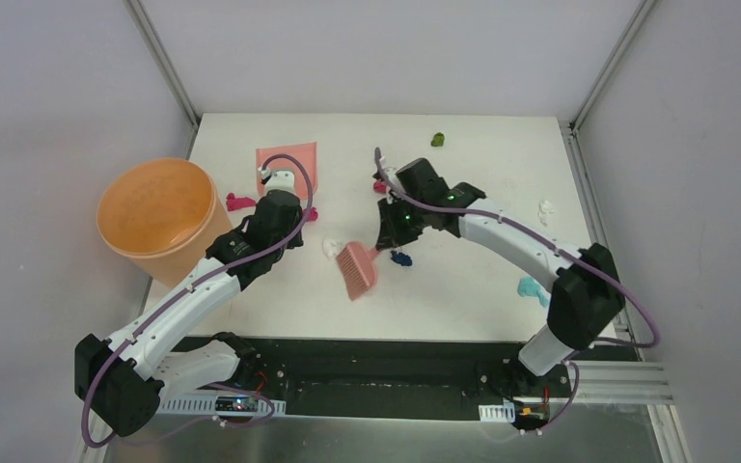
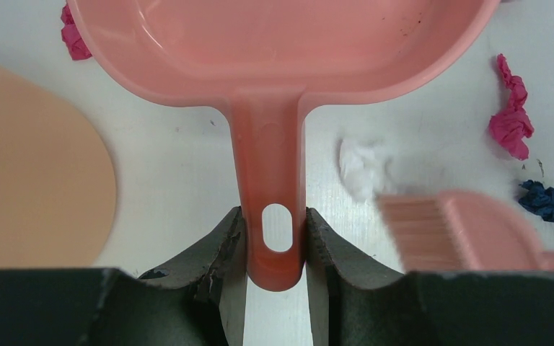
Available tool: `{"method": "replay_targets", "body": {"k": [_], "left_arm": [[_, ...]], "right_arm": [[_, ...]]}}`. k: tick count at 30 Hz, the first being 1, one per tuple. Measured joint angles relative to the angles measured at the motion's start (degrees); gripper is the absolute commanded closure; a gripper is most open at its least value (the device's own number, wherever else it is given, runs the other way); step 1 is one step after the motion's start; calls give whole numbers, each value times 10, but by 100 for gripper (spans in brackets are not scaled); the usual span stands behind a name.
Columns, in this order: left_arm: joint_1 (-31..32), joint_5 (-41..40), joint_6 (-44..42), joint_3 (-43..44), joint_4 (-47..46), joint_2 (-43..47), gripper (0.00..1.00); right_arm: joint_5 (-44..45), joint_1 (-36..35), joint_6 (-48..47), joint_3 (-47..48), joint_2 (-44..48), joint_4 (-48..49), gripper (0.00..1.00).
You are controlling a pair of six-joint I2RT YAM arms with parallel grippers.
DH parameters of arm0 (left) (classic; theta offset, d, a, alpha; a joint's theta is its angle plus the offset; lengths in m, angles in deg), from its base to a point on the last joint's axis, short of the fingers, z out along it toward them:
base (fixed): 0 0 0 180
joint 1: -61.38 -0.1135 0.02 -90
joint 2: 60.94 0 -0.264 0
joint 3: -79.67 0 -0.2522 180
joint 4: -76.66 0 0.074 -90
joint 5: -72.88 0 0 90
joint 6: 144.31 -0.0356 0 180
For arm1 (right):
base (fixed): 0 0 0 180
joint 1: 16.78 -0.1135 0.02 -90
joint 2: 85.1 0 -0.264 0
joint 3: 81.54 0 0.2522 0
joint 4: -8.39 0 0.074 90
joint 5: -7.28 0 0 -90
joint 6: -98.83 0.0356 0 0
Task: Sweep away the paper scraps from the table
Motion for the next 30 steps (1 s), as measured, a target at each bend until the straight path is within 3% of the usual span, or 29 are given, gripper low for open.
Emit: {"method": "replay_targets", "body": {"k": [4, 6, 12, 18, 23, 30], "left_arm": [[0, 10, -2, 0, 0, 0, 100], [0, 14, -2, 0, 0, -1, 100], [0, 18, -2, 0, 0, -1, 100], [0, 16, -2, -14, -9, 23, 100], [0, 3, -2, -28, -23, 77, 100], [0, -21, -2, -39, -48, 128, 100]], "right_arm": [[81, 56, -26, -16, 56, -2, 100], [81, 91, -29, -17, 62, 2, 100], [-115, 130, -6, -24, 55, 57, 100], [-184, 111, 31, 24, 1, 132, 100], [-195, 112, 111, 73, -89, 245, 100], [-219, 105, 302, 184, -299, 407, 100]]}}
